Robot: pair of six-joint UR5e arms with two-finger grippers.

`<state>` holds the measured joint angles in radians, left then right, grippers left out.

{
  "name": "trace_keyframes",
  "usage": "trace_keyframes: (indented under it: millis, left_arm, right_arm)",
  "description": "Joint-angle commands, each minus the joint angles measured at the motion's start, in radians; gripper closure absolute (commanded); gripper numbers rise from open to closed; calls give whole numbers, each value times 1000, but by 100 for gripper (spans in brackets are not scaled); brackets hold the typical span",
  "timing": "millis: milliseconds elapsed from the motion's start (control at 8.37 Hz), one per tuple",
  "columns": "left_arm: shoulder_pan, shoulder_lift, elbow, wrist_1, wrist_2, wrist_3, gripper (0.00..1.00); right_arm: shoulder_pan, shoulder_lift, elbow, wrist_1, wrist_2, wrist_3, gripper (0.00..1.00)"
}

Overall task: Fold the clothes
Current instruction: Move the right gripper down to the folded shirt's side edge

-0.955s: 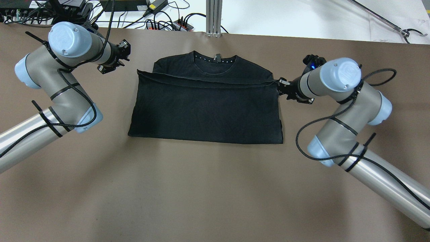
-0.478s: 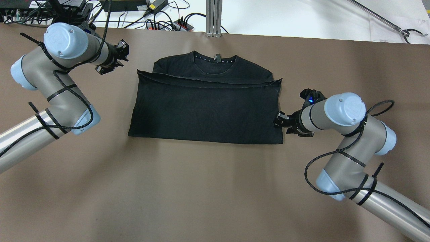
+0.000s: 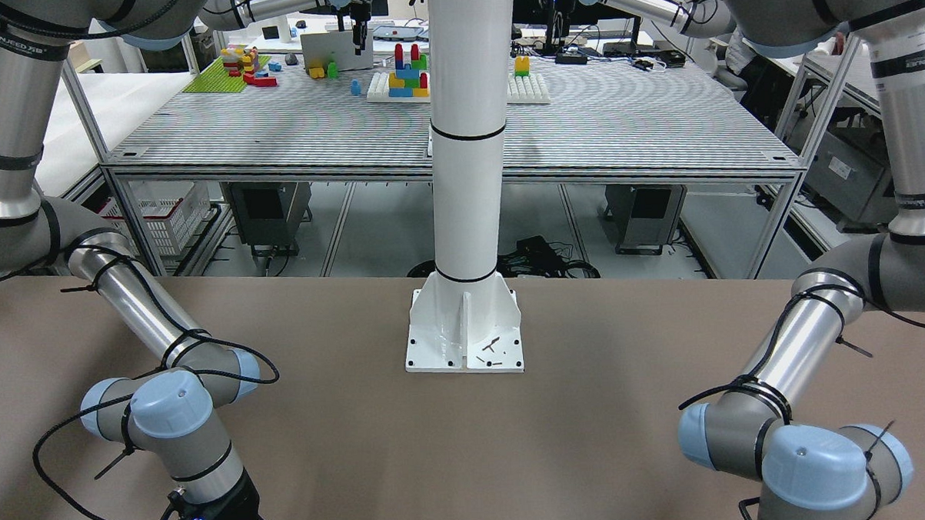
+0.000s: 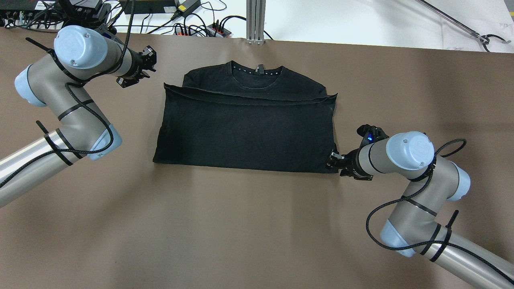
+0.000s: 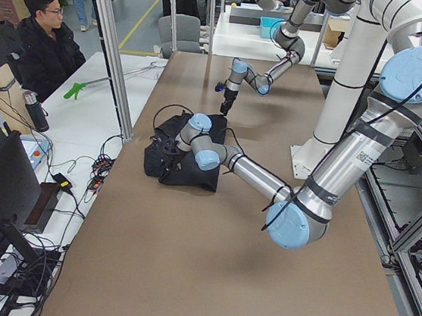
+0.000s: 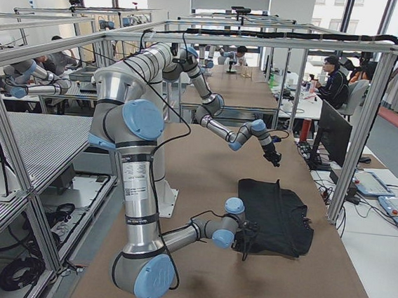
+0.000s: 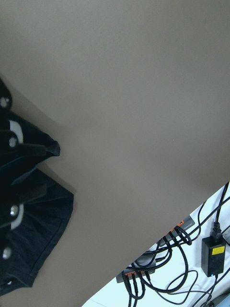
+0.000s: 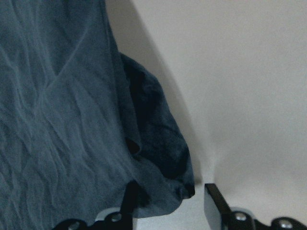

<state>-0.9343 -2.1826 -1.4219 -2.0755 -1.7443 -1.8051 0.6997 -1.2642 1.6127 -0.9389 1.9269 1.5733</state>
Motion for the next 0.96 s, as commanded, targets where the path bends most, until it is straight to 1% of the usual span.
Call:
trace_keyframes:
  millis: [0,119,239,358,597,717,836]
  left_arm:
    - [0,-2,0,0,0,0,68]
    - [0,-2,0,0,0,0,68]
    - [0,-2,1,0,0,0,68]
    - [0,1,1,0,0,0,68]
    - [5,3,1,0,14,0,68]
    - [6,3,1,0,15,0,68]
    - [6,3,1,0,15,-2,68]
  right_arm:
    - [-16,-1,-8,5,-3,22,50]
    - [-16,-1,-10,5,-6,24,67]
    - [-14,0,-8,3,-5,25,98]
    - [-14,-1,-7,5,-5,27,100]
    - [-8,-10,21,5,10,30,100]
    - [-8,-41,80,5,24,31,100]
    - [-9,-103,158,5,94,31,100]
